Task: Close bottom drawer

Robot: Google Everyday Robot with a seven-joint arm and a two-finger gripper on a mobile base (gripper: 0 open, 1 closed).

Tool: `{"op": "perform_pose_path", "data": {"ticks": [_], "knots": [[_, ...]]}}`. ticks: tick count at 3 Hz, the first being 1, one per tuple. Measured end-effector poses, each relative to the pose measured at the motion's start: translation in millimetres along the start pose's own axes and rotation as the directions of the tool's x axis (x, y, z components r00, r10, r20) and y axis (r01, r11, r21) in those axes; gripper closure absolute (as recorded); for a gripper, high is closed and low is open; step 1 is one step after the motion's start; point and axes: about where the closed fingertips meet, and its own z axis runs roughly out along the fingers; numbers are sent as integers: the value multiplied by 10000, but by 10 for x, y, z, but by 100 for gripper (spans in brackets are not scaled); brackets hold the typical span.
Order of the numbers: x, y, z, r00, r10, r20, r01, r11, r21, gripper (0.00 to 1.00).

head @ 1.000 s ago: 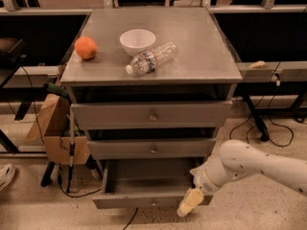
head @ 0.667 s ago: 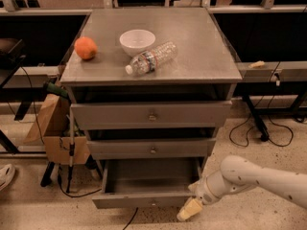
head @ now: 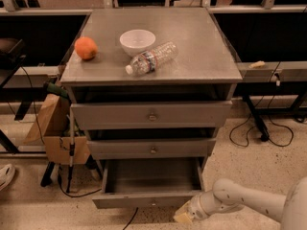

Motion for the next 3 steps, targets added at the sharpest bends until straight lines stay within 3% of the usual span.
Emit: {"op": "perform_pose_path", "data": {"ticks": [1,2,3], "knots": [[251,-244,422,9982,592,6,-592,9981,168,89],[276,-216,471,9980,627,15,-627,9980,82,100],[276,-216,471,9980,626,16,-626,9980,82,100]]}}
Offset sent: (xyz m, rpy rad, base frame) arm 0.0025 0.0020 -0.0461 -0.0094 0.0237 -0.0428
